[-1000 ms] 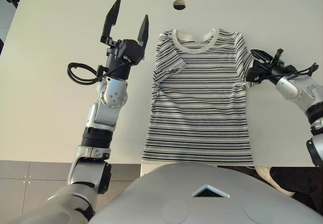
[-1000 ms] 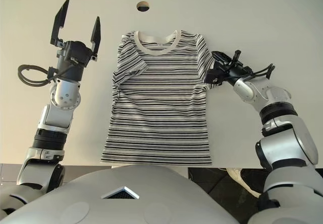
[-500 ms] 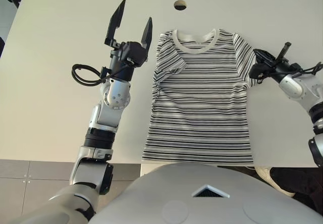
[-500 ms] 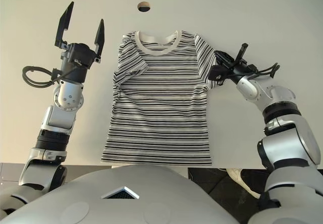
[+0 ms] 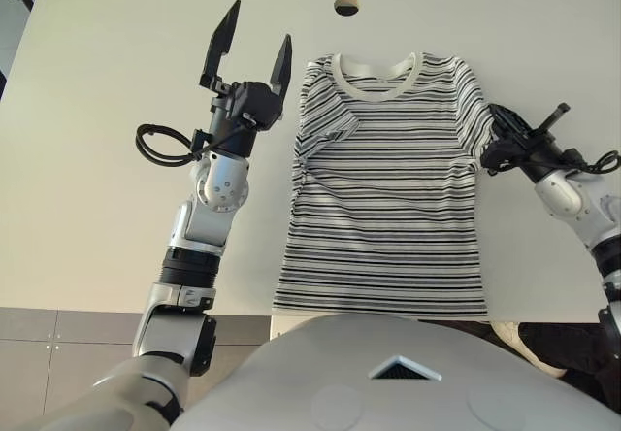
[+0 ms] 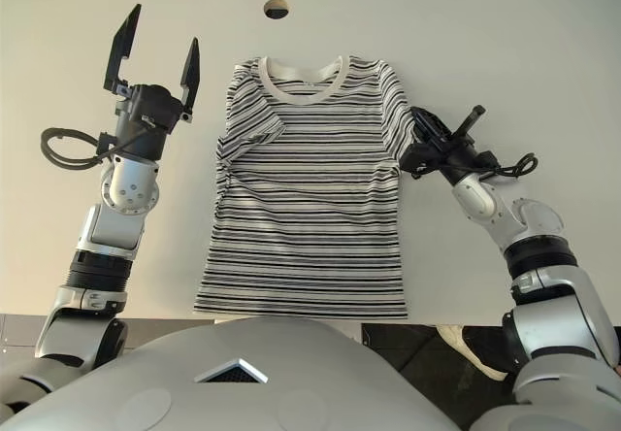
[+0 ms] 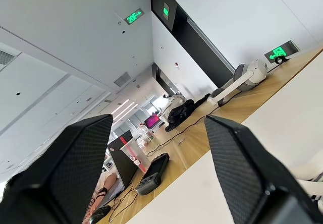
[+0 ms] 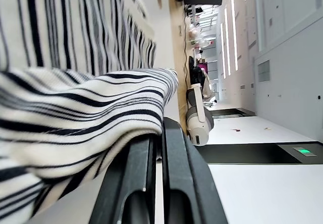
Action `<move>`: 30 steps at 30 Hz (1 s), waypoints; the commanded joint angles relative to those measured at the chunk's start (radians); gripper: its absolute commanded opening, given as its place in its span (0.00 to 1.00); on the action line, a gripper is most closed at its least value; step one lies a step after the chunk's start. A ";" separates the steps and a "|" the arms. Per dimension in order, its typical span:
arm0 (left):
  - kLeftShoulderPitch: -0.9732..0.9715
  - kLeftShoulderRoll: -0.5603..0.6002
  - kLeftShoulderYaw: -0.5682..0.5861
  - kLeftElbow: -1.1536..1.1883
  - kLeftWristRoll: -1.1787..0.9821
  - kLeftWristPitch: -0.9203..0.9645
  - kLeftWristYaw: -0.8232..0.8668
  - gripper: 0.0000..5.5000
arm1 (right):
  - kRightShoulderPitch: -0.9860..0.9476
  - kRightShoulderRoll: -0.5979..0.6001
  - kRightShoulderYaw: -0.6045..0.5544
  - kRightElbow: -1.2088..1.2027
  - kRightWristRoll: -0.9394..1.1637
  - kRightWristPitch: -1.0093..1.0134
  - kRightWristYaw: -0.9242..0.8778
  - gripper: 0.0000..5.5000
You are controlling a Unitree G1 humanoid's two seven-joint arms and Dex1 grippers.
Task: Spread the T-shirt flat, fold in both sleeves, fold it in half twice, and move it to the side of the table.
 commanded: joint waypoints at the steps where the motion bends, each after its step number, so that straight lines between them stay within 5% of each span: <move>1: 0.006 0.008 0.008 0.008 0.007 -0.005 -0.009 0.62 | 0.002 -0.001 -0.027 -0.062 -0.021 0.034 0.016 0.02; 15: 0.005 -0.011 0.001 0.032 0.012 -0.006 0.000 0.62 | -0.022 0.078 0.028 -0.193 -0.143 0.108 0.089 0.02; 30: 0.003 0.039 0.022 0.033 0.011 -0.001 -0.017 0.62 | 0.157 0.015 -0.092 -0.593 -0.058 0.117 0.221 0.49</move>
